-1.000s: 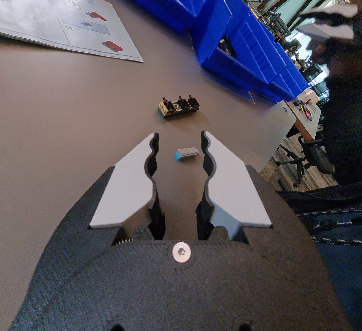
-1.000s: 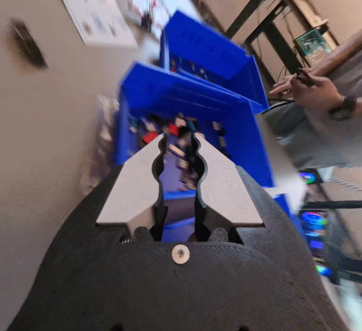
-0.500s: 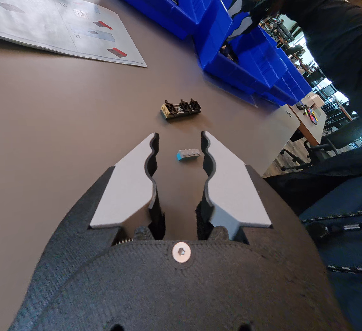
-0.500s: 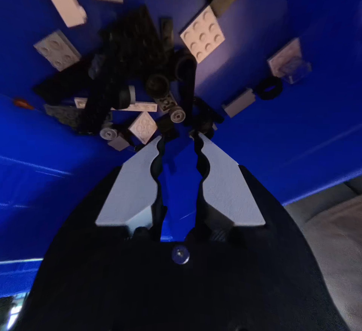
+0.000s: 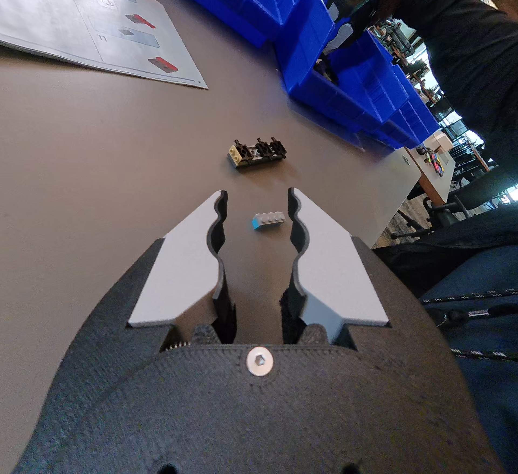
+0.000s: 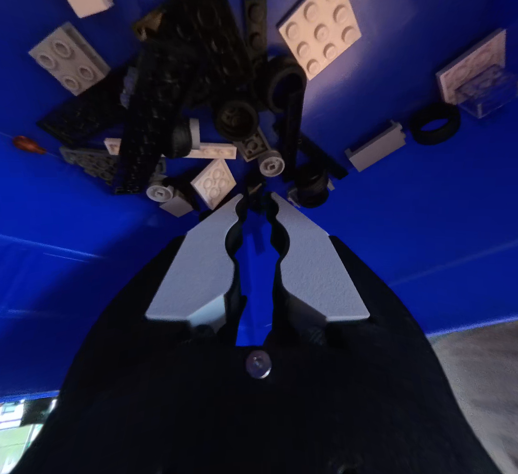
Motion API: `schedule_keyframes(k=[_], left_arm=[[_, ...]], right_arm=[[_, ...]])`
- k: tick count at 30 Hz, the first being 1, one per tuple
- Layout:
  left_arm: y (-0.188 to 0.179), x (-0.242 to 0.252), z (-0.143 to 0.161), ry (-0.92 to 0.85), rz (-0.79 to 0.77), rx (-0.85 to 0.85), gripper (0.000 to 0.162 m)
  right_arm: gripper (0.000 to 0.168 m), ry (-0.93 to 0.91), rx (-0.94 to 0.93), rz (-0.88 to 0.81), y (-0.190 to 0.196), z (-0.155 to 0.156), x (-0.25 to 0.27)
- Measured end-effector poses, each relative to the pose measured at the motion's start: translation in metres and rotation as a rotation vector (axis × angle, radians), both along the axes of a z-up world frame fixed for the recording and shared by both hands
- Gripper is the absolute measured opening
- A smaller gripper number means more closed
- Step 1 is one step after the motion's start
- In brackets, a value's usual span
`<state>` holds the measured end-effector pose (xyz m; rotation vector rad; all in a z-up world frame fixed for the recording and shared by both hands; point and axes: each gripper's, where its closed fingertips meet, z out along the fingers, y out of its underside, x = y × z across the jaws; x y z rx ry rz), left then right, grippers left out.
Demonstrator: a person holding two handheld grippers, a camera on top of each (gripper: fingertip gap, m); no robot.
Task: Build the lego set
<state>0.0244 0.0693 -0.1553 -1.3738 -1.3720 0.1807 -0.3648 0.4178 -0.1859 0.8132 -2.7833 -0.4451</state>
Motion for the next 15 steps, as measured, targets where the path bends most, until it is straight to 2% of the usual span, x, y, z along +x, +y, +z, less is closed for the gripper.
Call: schedule_keyframes(k=[4, 7, 11, 15], left_arm=[[0.0, 0.0, 0.0, 0.004, 0.004, -0.005, 0.044], [0.0, 0.0, 0.0, 0.006, 0.005, -0.006, 0.044], [0.0, 0.0, 0.001, 0.007, 0.003, -0.004, 0.044], [0.0, 0.001, 0.002, 0.014, 0.002, -0.001, 0.044]], right_arm=[[0.013, 0.03, -0.039, -0.005, -0.004, 0.01, -0.001], [0.013, 0.078, -0.123, -0.015, -0.012, 0.033, 0.003], [0.013, 0.113, -0.369, -0.092, -0.03, 0.075, 0.032], [0.011, -0.001, -0.722, -0.209, -0.054, 0.119, 0.114]])
